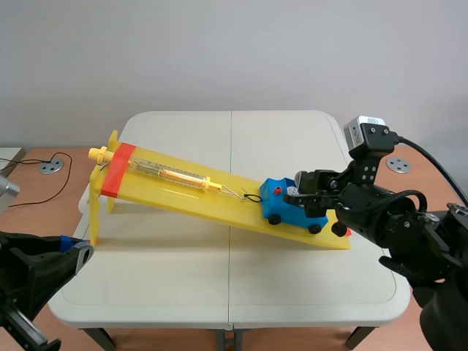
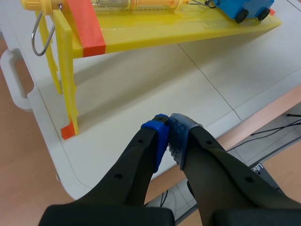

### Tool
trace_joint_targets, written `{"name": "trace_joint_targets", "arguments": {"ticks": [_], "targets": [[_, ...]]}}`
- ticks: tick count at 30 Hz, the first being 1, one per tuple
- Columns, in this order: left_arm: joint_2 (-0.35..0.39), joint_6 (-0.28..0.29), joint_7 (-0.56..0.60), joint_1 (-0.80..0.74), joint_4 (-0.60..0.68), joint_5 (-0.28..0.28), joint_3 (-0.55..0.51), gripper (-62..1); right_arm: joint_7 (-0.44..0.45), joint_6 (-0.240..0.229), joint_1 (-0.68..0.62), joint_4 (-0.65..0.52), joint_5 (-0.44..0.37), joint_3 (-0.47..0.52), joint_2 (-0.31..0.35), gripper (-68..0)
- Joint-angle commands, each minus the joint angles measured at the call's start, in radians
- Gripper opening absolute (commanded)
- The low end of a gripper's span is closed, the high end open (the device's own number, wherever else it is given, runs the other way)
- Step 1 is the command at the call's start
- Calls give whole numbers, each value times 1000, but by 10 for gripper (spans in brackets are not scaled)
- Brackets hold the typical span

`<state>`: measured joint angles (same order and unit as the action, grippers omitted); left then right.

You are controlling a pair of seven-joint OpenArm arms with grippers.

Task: Place the four metal weights on the blue cart on the ramp.

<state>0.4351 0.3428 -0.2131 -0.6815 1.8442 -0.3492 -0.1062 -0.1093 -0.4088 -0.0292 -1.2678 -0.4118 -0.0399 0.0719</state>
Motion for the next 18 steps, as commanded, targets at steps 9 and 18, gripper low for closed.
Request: {"name": "trace_joint_targets", "arguments": {"ticks": [9, 18], "targets": [[0, 39, 92, 20, 71, -78, -17, -582, 183, -232, 131, -151, -64, 74, 26, -479], [0, 51, 92, 20, 90, -77, -17, -582, 178, -337, 112, -245, -80, 158, 170, -581]]}}
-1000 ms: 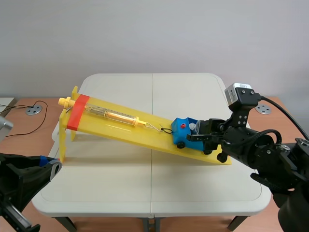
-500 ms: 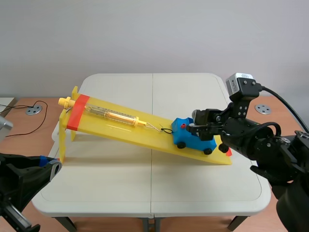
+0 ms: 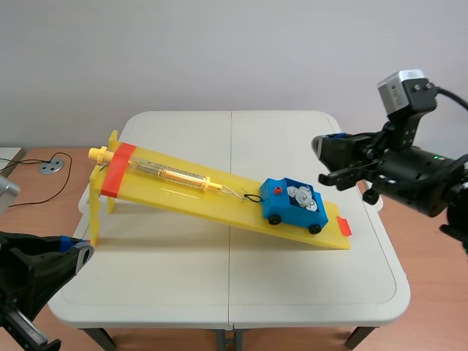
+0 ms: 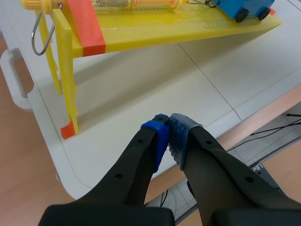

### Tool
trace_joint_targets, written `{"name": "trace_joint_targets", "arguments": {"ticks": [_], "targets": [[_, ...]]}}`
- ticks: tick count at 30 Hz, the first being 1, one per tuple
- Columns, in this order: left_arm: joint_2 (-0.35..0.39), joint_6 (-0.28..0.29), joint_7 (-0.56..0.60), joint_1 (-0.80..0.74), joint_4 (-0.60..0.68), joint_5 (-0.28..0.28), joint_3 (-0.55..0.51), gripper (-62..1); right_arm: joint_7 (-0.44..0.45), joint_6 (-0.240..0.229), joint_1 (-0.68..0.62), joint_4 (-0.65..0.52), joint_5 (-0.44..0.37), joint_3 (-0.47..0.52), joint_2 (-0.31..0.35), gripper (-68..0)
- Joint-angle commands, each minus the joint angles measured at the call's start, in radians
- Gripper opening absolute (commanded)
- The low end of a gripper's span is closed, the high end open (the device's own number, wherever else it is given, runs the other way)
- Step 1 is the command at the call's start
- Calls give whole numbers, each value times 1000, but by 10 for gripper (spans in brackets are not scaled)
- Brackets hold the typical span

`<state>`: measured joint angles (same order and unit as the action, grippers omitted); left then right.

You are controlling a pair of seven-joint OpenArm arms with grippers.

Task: Place the four metal weights on the blue cart on the ramp.

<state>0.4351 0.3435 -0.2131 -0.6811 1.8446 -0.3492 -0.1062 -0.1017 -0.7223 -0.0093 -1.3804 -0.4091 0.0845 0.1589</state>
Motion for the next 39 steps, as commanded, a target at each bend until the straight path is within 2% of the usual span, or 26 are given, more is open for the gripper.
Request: {"name": "trace_joint_targets", "arguments": {"ticks": [1, 4, 10, 13, 20, 26, 32, 39], "targets": [[-2, 55, 92, 19, 95, -77, -17, -582, 170, -23, 83, -142, -101, 37, 100, -602], [-8, 64, 92, 20, 116, -76, -17, -582, 143, -23, 34, -177, -128, 48, 153, -646], [-34, 72, 85, 19, 158, -63, -17, -582, 69, -23, -117, -286, -199, 102, 232, -654], [-45, 71, 85, 20, 172, -51, -16, -582, 39, -23, -214, -364, -212, 164, 249, -654], [-87, 71, 84, 71, 177, -45, 11, -582, 36, -23, -483, -529, -212, 358, 253, -657], [-173, 71, 84, 152, 176, 39, 67, -582, 36, -23, -679, -589, -214, 510, 245, -656], [-241, 57, 86, 223, 176, 153, 137, -582, 32, -23, -831, -593, -232, 620, 224, -656], [-294, 4, 93, 296, 165, 302, 200, -582, 2, -23, -1008, -593, -236, 721, 195, -656]]}}
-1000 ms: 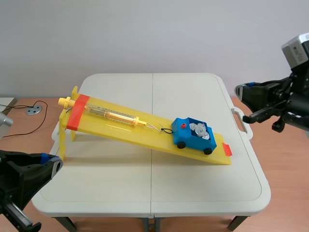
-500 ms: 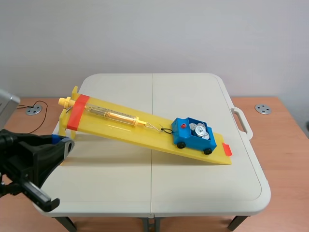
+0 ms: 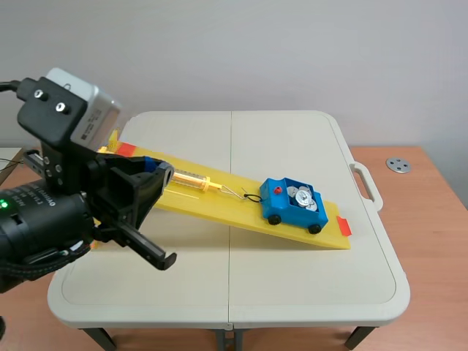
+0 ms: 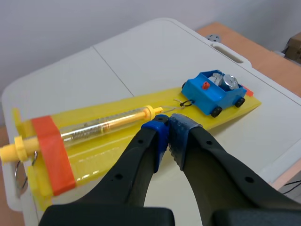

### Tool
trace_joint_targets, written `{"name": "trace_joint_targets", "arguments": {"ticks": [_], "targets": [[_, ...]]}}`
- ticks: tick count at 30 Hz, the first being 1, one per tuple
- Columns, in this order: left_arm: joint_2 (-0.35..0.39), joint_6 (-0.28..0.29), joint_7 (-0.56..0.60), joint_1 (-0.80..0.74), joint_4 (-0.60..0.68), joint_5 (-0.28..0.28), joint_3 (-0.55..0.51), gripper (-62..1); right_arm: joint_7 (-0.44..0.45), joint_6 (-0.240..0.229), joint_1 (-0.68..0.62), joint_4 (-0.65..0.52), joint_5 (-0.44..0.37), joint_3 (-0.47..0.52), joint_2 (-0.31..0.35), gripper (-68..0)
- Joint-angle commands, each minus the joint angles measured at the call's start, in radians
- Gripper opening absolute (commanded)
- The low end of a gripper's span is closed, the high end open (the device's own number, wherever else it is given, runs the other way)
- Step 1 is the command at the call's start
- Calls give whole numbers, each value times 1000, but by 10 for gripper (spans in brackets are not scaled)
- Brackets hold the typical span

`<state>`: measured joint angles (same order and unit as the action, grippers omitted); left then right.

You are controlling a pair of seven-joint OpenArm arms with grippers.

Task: Place the four metal weights on the blue cart on the ramp.

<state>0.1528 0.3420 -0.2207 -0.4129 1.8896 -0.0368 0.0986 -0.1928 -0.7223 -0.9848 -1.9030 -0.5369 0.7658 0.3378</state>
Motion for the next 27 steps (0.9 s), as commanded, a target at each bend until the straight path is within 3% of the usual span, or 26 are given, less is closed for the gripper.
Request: {"name": "trace_joint_targets", "arguments": {"ticks": [1, 12, 27], "targets": [[-18, -2, 102, 40, 111, 7, 2, -582, 84, -23, -57, -70, -108, 49, 16, -656], [-35, -108, 127, 172, -57, 167, 65, -582, 18, -23, -211, -70, -107, 61, -46, -656], [-58, -151, 178, 293, -245, 237, 71, -582, -34, -23, -220, -70, -107, 61, -66, -656]]}}
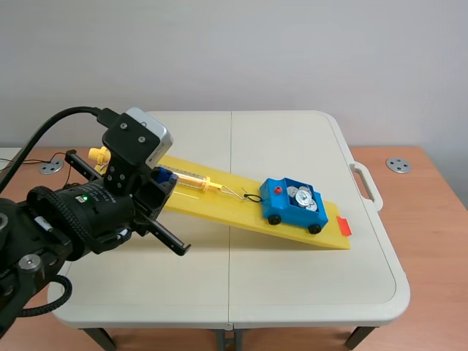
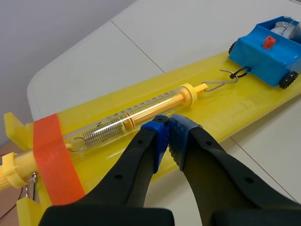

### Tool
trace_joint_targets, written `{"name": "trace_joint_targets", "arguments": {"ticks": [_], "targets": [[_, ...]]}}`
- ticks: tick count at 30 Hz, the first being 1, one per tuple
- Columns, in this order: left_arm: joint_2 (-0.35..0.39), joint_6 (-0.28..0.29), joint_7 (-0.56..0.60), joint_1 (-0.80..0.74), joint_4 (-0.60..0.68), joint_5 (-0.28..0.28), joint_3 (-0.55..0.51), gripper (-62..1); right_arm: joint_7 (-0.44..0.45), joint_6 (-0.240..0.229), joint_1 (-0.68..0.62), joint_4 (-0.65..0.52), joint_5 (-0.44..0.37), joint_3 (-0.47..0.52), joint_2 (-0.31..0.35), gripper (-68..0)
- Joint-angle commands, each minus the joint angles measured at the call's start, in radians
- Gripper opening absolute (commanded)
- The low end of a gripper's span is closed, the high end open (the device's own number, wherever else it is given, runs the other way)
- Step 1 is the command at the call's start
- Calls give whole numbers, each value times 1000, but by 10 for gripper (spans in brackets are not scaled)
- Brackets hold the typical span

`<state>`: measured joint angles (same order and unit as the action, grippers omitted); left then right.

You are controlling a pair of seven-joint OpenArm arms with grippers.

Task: Place the four metal weights on the blue cart on the ramp.

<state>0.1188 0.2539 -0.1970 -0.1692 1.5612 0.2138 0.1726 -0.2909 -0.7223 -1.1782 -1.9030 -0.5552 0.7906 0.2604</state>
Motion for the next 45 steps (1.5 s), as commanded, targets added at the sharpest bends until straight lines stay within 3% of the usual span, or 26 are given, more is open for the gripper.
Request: {"name": "trace_joint_targets", "arguments": {"ticks": [1, 3, 45], "targets": [[-24, -67, 156, 55, 74, -10, -3, -582, 64, -23, -27, -70, -89, 36, 11, -656], [-24, -86, 156, 64, 60, -10, -3, -582, 64, -23, -27, -70, -89, 36, 11, -656], [-24, -87, 171, 72, 41, -7, -3, -582, 64, -23, -27, -70, -89, 36, 11, -656]]}}
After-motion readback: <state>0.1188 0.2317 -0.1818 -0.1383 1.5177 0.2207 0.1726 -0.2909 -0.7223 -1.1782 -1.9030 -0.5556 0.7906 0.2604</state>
